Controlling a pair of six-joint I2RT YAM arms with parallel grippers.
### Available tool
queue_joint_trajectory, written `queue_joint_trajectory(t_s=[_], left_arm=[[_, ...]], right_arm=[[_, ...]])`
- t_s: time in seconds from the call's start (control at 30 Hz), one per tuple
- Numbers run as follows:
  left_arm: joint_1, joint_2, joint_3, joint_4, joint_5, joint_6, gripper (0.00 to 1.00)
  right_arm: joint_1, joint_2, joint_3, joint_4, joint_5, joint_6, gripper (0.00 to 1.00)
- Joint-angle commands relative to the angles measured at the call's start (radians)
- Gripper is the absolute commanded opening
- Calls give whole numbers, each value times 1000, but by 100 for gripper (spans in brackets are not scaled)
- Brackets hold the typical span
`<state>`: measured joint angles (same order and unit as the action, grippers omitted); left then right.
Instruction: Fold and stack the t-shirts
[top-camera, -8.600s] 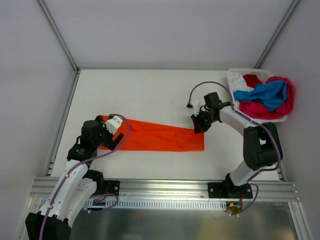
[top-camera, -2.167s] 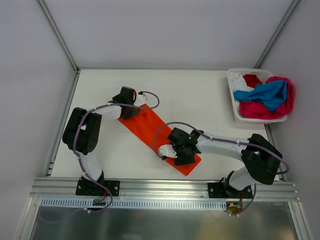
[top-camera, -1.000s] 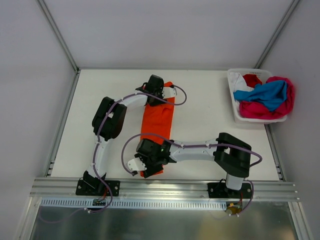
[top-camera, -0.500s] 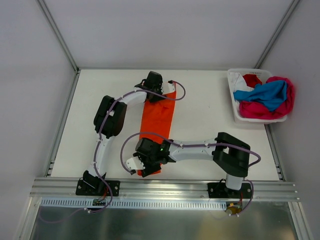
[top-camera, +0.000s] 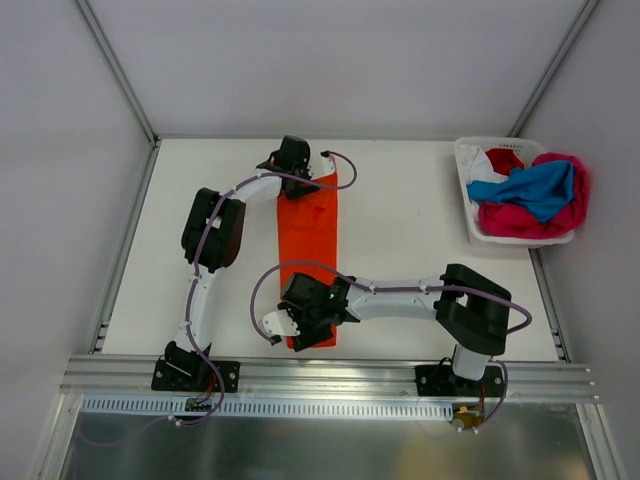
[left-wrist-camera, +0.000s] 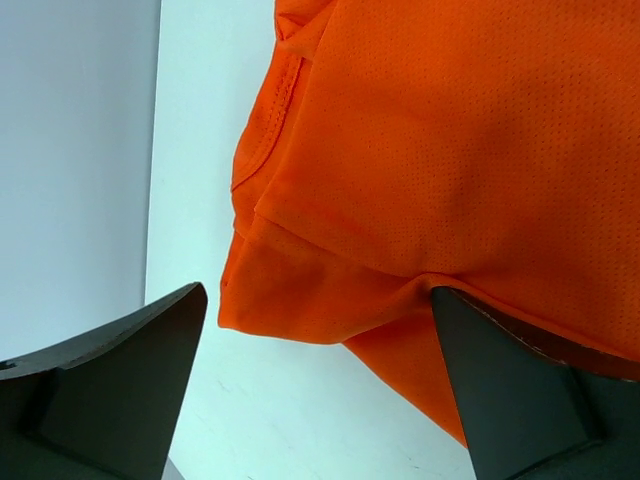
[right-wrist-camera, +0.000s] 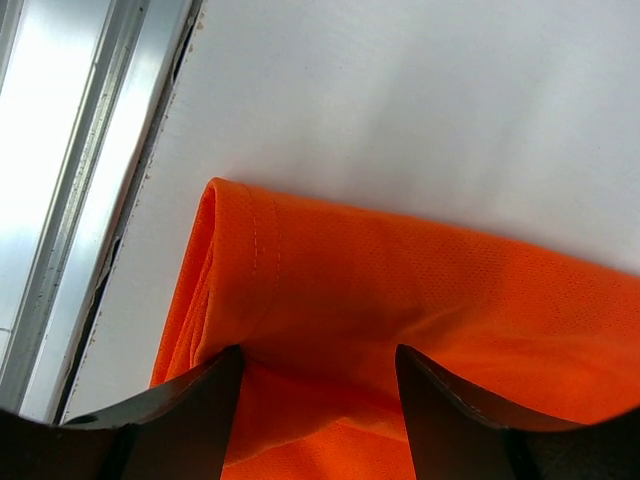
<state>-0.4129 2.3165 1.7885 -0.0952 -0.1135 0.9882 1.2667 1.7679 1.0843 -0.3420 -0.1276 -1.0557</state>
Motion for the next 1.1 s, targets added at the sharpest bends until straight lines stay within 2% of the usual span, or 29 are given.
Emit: queue_joint_trajectory(t_s=[0.0,0.13,0.2,0.23,0.33,0.5,0.6,0.63,0.73,0.77,0.83,0.87,0.93,0.97,1.0,1.07], left_arm=[[-6,-43,-34,-78,40,-26,99],[-1,-159,-113,-3,92,-106,99],[-3,-262,-199,79,106,-128,99],[-4,-297,-228,185,98,-147,99],[-6,-399,-287,370,5,-155,99],[-3,-456,-258,468,-110,-76,99],[14,-511,-226,402,-123,-91,99],[22,-538,-213,347,-106,-155,99],[46,-695,-245,183,-48,-283,99],[51,-804,-271,158,-32,-308,99],[57,-922,-386,91,-14,-350,99],[57,-1048,-432,63,-20,-364,99],[63,-1179,-582,17,-9,-378,99],[66,-1307,-633,3,0,-373,99],[71,-1369,-744,-4,12,-362,99],[89,-1541,-858,-3,21,-320,99]], right_arm=[[3,13,11,-111,-3,19,67],[3,-2,29,-106,5,19,69],[3,-15,35,-95,13,19,72],[3,-25,37,-91,23,19,74],[3,-31,49,-89,34,20,77],[3,-47,48,-94,54,28,78],[3,-85,36,-97,77,33,78],[3,-99,32,-98,86,34,78],[3,-163,37,-136,97,49,79],[3,-186,40,-146,98,54,79],[3,-250,43,-187,97,72,79],[5,-271,60,-208,94,82,79],[11,-320,72,-271,79,109,79],[17,-334,74,-290,79,115,79],[43,-344,62,-314,82,117,79],[80,-354,34,-321,118,115,79]])
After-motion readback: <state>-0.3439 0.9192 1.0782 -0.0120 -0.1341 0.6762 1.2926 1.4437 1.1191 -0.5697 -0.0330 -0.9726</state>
